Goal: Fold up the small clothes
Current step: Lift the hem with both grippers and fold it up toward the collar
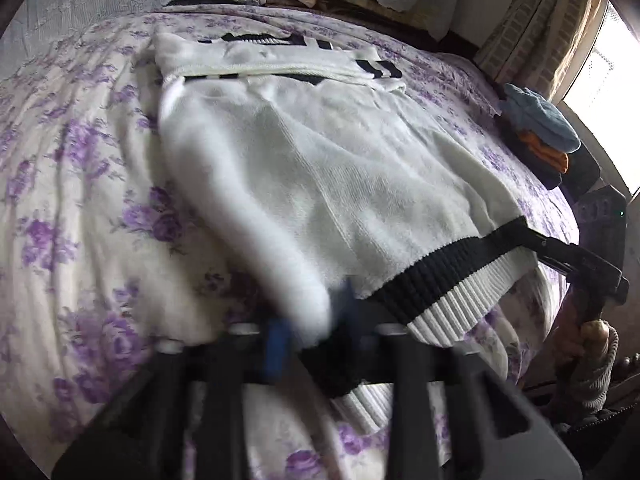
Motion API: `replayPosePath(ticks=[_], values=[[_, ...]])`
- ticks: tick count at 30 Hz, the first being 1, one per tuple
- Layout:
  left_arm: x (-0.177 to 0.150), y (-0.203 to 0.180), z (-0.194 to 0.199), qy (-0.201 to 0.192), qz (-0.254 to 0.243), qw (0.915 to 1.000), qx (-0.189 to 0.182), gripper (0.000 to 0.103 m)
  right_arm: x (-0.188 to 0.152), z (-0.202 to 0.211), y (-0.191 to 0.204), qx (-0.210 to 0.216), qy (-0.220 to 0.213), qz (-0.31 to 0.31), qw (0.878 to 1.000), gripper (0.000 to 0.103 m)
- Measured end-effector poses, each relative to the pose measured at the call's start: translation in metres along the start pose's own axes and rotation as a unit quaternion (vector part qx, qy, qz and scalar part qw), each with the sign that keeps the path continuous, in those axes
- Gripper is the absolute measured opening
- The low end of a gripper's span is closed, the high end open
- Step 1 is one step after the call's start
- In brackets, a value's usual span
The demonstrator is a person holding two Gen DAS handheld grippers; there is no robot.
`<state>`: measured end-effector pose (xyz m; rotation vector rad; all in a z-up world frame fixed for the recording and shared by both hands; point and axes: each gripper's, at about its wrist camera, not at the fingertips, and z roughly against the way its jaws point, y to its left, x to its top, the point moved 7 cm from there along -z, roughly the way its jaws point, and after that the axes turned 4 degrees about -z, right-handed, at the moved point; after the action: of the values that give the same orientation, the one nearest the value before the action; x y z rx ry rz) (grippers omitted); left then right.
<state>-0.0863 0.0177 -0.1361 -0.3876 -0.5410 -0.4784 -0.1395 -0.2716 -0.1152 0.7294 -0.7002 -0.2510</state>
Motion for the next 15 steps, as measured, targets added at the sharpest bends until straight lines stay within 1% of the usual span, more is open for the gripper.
replayPosePath(ticks=[2,4,6,7,8,9,10,11,12,13,14,15], values=[[0.003,0.006,0.013,-0.014,0.019,0.9996,-0.015,0.014,0.002,0.008,0.006,0.005,-0.011,0.010,1.000,0.021],[0.005,0.009,0.022,-0.024,0.021,0.9993,-0.022,0.014,0.001,0.009,0.008,0.005,-0.005,0.016,1.000,0.021],[0.001,0.011,0.016,-0.009,0.021,0.9995,-0.020,0.019,-0.004,0.000,0.002,-0.008,0.015,0.017,1.000,0.025],[-0.004,0.012,0.007,0.004,0.027,0.9995,-0.017,0.037,-0.008,-0.007,-0.003,-0.018,0.028,0.011,0.999,0.028],[-0.010,0.012,-0.004,0.020,0.034,0.9990,-0.021,0.052,-0.011,-0.010,-0.006,-0.015,0.031,0.005,0.999,0.031],[-0.012,0.010,-0.007,0.016,0.034,0.9989,-0.026,0.055,-0.011,-0.009,-0.005,-0.009,0.028,0.005,1.000,0.033],[-0.011,0.007,-0.006,0.008,0.028,0.9993,-0.024,0.061,-0.010,-0.007,-0.003,-0.003,0.026,0.005,1.000,0.036],[-0.010,0.002,-0.005,0.007,0.021,0.9995,-0.022,0.065,-0.009,-0.007,-0.001,-0.001,0.025,0.005,1.000,0.036],[-0.009,-0.002,-0.006,0.006,0.015,0.9997,-0.016,0.064,-0.008,-0.008,-0.001,-0.002,0.025,0.006,1.000,0.036],[-0.008,-0.003,-0.007,0.006,0.010,0.9999,-0.011,0.063,-0.008,-0.010,0.000,-0.004,0.026,0.006,1.000,0.034],[-0.007,-0.004,-0.008,0.005,0.006,0.9999,-0.007,0.049,-0.007,-0.012,0.000,-0.007,0.026,0.008,1.000,0.022],[-0.006,-0.003,-0.007,0.004,0.006,1.0000,-0.004,0.038,-0.007,-0.012,0.001,-0.007,0.022,0.011,1.000,0.021]])
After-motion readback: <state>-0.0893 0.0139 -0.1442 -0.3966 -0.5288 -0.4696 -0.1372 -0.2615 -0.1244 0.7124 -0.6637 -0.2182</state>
